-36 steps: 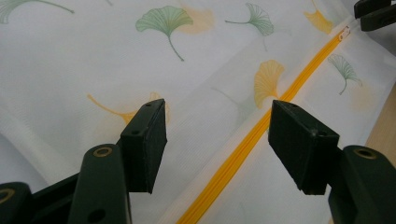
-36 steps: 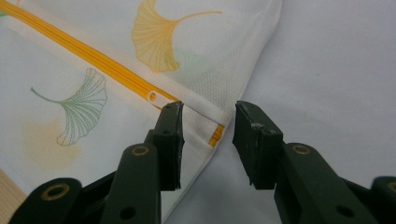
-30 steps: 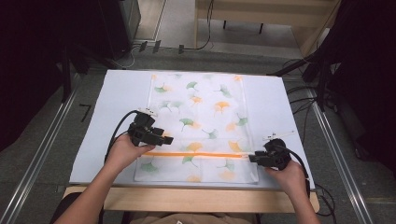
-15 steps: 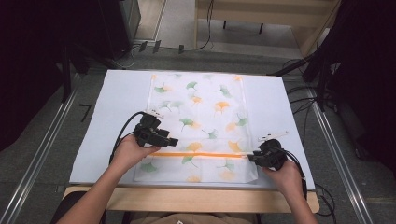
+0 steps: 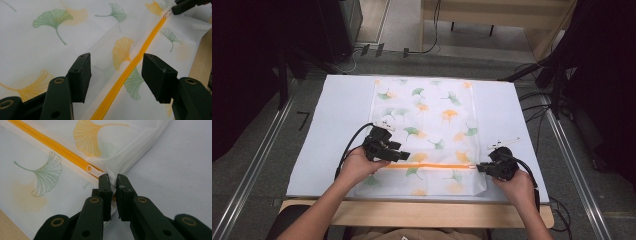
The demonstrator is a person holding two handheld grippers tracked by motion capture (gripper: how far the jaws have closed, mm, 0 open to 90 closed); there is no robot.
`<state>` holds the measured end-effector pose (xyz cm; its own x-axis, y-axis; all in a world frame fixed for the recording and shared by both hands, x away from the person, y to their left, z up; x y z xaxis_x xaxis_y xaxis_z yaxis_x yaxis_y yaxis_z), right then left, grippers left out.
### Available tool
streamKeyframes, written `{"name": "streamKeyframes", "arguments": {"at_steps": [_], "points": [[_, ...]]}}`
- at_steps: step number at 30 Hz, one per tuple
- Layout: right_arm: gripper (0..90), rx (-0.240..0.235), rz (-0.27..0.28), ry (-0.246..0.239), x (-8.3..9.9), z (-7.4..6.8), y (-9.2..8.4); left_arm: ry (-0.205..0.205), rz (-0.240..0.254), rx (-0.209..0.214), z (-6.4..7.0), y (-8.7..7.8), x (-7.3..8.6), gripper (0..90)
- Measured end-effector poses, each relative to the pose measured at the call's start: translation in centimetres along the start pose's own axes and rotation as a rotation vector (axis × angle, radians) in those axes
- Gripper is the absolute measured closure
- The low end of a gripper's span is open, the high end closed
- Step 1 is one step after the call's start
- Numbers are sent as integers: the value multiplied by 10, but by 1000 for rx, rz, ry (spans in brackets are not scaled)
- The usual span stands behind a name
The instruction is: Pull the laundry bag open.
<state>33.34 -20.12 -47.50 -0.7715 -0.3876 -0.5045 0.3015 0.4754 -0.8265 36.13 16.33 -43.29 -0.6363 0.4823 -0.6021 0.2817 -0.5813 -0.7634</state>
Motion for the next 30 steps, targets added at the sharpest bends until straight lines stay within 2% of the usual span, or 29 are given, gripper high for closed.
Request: {"name": "streamKeyframes", "arguments": {"at_steps": [5, 9, 11, 16, 17, 20, 22, 30], "points": [[850, -14, 32, -14, -3, -3, -7, 15, 4, 10, 7, 6, -2, 425], [850, -25, 55, -19, -6, -4, -12, 68, 7, 17, 18, 11, -3, 486], [849, -27, 59, -18, -6, -3, -13, 76, 5, 38, 21, 15, -4, 514], [850, -39, 83, -26, -8, -5, -18, 90, 13, 51, 30, 23, -8, 549], [849, -37, 85, -30, -8, -5, -19, 98, 4, 50, 31, 24, -9, 549], [849, -45, 95, -28, -9, -5, -21, 108, 21, 46, 38, 28, -12, 548], [849, -49, 103, -32, -10, -6, -23, 116, 3, 41, 42, 30, -15, 551], [847, -46, 106, -40, -11, -8, -25, 104, -11, 102, 57, 47, -26, 574]]}}
Point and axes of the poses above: each handheld gripper's, and its own axes: y roughly forward along the jaws, x roughly out of its underside, z roughly to its right, the point moved 2 cm from there along y, roughly forward along the jaws, and after that the axes turned 3 degrees about -x, right-handed, at the moved point
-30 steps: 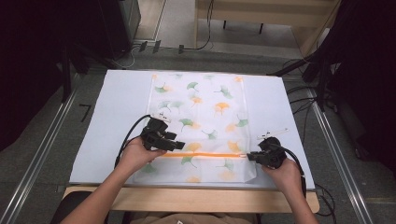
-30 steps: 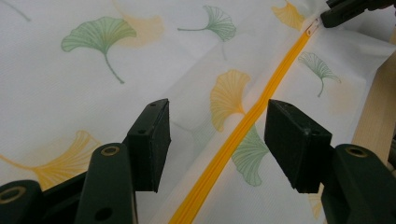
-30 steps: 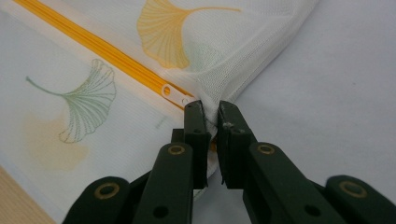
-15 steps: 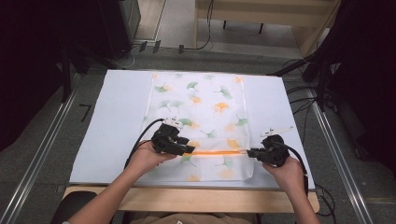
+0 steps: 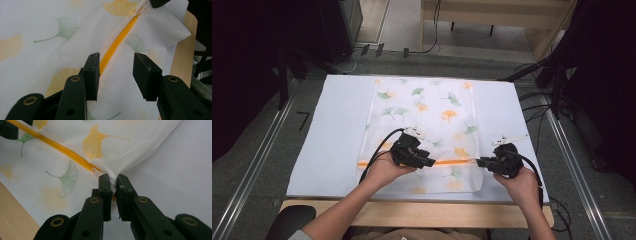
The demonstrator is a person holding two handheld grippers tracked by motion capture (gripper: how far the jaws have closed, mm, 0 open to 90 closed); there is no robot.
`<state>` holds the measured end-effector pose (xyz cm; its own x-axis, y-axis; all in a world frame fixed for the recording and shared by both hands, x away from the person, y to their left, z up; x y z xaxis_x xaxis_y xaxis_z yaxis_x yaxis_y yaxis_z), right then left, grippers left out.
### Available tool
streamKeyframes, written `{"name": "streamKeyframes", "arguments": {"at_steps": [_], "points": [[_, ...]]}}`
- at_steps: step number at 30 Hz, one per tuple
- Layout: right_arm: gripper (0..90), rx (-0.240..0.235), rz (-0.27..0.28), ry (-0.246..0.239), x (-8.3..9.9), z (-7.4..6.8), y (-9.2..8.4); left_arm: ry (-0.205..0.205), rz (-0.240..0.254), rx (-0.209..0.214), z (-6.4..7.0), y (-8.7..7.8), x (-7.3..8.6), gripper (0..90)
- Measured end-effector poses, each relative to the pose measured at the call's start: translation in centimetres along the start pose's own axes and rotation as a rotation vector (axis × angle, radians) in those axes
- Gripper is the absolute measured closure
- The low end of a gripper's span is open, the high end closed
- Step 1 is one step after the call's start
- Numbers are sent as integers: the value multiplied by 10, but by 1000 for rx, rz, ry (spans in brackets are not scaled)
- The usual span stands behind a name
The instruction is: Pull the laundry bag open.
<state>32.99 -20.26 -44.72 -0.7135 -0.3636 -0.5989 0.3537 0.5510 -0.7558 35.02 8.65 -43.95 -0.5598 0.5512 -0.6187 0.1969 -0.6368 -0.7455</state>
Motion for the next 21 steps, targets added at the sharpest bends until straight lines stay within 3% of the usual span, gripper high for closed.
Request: {"name": "streamKeyframes", "arguments": {"at_steps": [6, 21], "points": [[847, -2, 0, 1, 0, 0, -1, 12, -5, 17, 9, 11, -5, 646], [847, -21, 17, -3, -3, -4, -4, 46, -1, 80, 33, 40, -20, 704]]}}
Point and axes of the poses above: each handheld gripper's, and its own axes: y roughly forward along the jaws, x roughly out of its underside, z roughly to its right, the point moved 2 cm from there along y, roughly forward along the jaws, and after that the axes turned 3 degrees about -x, right-handed, at the moved point
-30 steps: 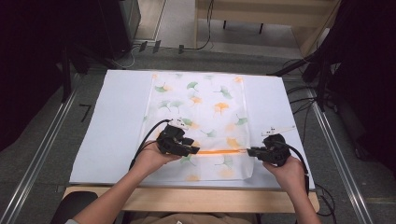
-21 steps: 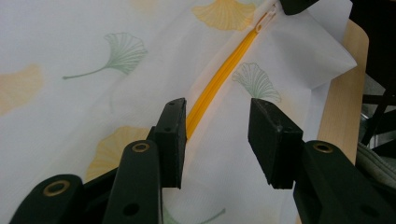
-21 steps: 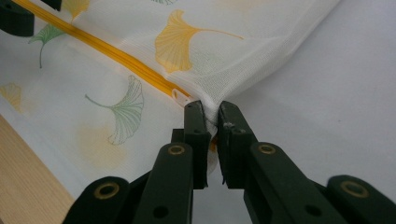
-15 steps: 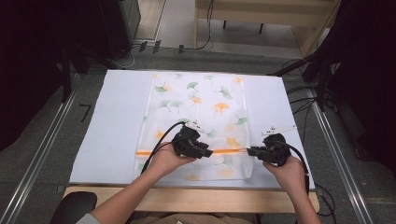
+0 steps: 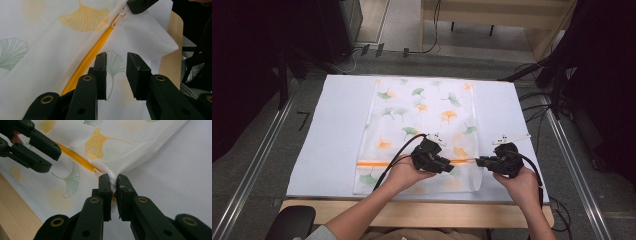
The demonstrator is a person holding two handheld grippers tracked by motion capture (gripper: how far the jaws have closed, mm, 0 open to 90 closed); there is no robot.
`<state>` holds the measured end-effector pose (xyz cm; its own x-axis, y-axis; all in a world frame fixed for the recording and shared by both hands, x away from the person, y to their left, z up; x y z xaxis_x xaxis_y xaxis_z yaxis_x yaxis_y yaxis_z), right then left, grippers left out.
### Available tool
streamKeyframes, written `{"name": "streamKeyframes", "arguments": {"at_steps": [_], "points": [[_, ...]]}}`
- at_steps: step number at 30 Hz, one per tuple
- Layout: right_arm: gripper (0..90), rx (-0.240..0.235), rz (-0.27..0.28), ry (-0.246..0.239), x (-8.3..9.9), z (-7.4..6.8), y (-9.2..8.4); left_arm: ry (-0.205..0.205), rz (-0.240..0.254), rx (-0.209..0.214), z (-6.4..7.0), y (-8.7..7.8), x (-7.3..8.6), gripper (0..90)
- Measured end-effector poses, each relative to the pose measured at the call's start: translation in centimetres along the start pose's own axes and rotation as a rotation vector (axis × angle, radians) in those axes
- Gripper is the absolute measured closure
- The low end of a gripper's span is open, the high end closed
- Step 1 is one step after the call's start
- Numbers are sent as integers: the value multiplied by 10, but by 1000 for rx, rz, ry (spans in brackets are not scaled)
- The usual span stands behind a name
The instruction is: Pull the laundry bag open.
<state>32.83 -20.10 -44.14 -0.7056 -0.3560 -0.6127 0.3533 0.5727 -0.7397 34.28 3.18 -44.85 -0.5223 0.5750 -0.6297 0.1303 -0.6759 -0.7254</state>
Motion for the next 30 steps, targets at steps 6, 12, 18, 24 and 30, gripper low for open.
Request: {"name": "streamKeyframes", "arguments": {"at_steps": [6, 12, 18, 24, 30], "points": [[847, -10, 8, -8, -1, -1, -1, 31, -7, -4, 6, 12, -9, 695], [848, -26, 25, -21, -3, -5, -3, 23, -13, -8, 4, 22, -12, 683], [850, -56, 30, -48, -5, -9, -4, 11, -1, -5, 0, 27, -14, 667], [850, -68, 31, -74, -6, -13, -4, 14, 14, 11, 1, 27, -15, 658], [850, -70, 25, -82, -6, -15, -1, 18, 6, 24, 6, 30, -17, 699]]}}
Point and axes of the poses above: each handheld gripper's, and its own axes: y roughly forward along the jaws, x roughly out of its underside, z roughly to its right, the point moved 2 cm from there along y, roughly forward along the jaws, and after that the axes turned 3 degrees about -x, right-handed, at the moved point
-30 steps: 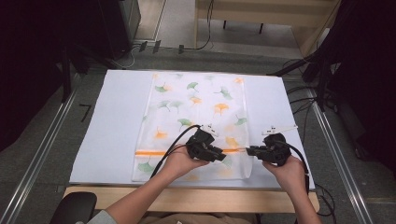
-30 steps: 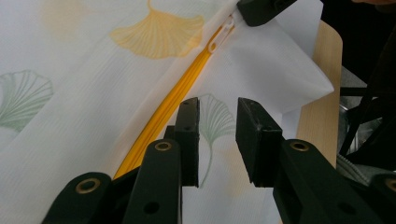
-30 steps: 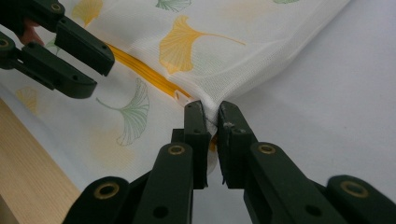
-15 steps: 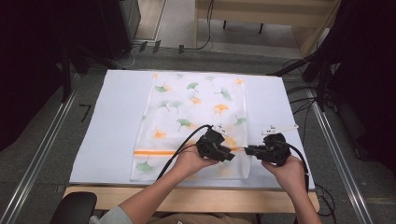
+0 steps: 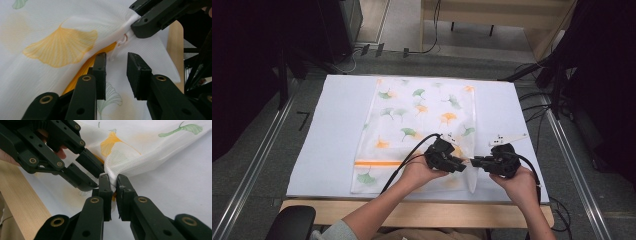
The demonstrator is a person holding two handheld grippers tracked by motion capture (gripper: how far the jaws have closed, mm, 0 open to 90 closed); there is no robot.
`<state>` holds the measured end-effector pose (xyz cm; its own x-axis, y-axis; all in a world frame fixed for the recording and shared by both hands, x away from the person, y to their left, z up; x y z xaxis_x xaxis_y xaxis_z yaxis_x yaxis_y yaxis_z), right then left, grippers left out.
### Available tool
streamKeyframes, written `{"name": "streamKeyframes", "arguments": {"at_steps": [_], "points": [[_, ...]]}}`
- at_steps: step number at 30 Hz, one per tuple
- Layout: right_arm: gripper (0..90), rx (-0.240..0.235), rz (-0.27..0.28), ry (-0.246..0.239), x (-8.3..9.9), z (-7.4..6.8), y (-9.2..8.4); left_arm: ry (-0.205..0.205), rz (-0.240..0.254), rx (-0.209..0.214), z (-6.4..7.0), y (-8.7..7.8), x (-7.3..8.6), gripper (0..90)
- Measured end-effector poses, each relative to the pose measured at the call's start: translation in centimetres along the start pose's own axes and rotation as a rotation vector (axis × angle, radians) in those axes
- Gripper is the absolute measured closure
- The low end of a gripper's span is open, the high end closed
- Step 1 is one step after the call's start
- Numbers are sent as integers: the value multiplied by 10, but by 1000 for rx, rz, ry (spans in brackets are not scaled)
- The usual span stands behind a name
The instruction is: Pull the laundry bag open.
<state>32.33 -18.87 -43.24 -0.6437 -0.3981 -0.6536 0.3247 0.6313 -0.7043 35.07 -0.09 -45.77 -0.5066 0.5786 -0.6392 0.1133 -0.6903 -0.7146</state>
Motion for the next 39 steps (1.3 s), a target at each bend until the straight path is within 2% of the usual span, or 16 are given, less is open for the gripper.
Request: {"name": "streamKeyframes", "arguments": {"at_steps": [8, 14, 19, 23, 27, 32, 39], "points": [[850, -9, -10, -12, -1, -4, 4, -4, 4, -5, 1, 3, -1, 727], [851, -4, -15, -14, -2, -5, 4, -2, 9, 3, 2, 2, -1, 835], [850, 11, -13, -29, -2, -6, 5, -3, 4, 17, 2, 1, -1, 871], [851, 2, -15, -31, -3, -7, 6, -12, 5, 20, 2, 2, 0, 871], [852, -5, -15, -33, -4, -9, 6, -11, 6, 12, 2, 5, 0, 830], [853, -10, -16, -32, -4, -9, 6, -10, 11, 12, 1, 7, 0, 888], [853, -13, -15, -30, -4, -9, 6, -30, 8, 26, -1, 6, 0, 900]]}}
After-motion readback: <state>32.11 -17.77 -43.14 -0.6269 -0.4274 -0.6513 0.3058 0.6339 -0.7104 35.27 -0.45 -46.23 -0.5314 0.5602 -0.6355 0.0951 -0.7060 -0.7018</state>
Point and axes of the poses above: each handheld gripper's, and its own axes: y roughly forward along the jaws, x roughly out of its underside, z roughly to its right, the point moved 2 cm from there along y, roughly forward along the jaws, and after that the axes turned 3 degrees about -x, right-handed, at the moved point
